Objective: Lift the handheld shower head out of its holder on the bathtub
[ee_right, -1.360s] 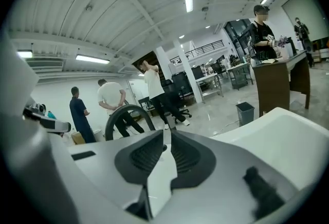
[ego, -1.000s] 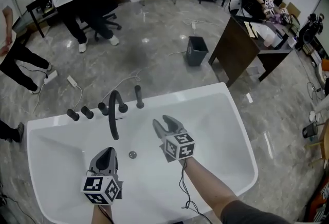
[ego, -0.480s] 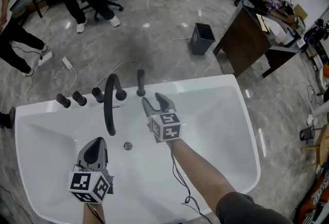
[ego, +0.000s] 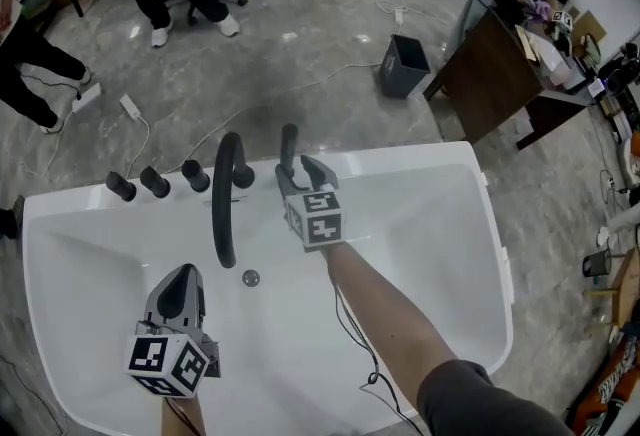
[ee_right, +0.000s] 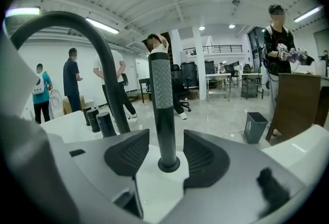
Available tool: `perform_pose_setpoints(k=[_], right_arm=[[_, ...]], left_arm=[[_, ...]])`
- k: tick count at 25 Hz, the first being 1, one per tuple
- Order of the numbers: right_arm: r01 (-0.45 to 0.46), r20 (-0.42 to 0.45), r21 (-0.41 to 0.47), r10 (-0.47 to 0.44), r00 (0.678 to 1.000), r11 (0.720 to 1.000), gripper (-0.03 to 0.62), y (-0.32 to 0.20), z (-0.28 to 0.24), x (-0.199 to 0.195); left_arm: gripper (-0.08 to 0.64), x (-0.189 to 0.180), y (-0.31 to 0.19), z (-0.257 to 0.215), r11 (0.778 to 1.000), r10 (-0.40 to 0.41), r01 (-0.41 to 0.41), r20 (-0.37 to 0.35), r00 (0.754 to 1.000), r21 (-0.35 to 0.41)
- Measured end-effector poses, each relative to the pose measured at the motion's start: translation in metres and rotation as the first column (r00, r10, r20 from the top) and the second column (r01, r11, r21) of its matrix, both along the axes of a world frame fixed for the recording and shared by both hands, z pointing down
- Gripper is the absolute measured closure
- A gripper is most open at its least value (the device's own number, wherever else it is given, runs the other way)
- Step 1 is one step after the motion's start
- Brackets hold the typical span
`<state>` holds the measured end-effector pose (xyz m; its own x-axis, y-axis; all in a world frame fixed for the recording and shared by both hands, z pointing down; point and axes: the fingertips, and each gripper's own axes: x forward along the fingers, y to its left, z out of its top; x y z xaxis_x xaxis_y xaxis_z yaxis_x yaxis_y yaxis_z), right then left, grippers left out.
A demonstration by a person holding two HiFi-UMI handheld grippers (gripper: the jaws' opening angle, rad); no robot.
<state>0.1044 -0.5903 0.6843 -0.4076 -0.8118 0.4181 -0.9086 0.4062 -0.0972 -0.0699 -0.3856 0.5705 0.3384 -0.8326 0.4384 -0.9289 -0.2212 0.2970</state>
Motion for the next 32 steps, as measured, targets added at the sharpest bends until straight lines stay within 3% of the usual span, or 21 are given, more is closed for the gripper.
perform_pose_setpoints(k=[8, 11, 13, 20, 27, 32], right_arm=[[-0.005, 0.004, 0.018, 0.005, 1.0, 1.0, 0.387, -0.022, 0.0, -0.006], [0.025, -0.044, 0.045, -0.023, 0.999, 0.999, 0.448, -0.021, -0.002, -0.012], [0.031, -0.049, 0.039, -0.029, 0.998, 0.999, 0.449, -0.02, -0.002, -0.012], [0.101, -0.109, 0.005, -0.1, 0.989, 0.995, 0.451, -0.01, 0.003, -0.018], [0.019, -0.059, 0.025, -0.018, 0.998, 0.999, 0.453, 0.003, -0.029, -0.004], [0.003, -0.052, 0.058, 0.0, 0.999, 0.998, 0.453, 0.014, -0.068, 0.007]], left_arm=[[0.543, -0.002, -0.006, 0.006, 1.0, 0.012, -0.012, 0.026, 1.0, 0.008], [0.543, -0.004, -0.002, 0.009, 1.0, 0.017, -0.017, 0.05, 0.999, -0.004], [0.543, -0.007, 0.002, 0.01, 1.0, 0.018, -0.017, 0.058, 0.998, -0.013], [0.543, -0.008, 0.004, 0.003, 1.0, -0.021, 0.021, 0.022, 1.0, -0.004], [0.543, 0.008, 0.013, -0.016, 0.999, -0.041, 0.041, -0.031, 0.999, 0.001], [0.543, 0.015, 0.024, -0.041, 1.0, -0.019, 0.019, -0.011, 1.0, 0.023]])
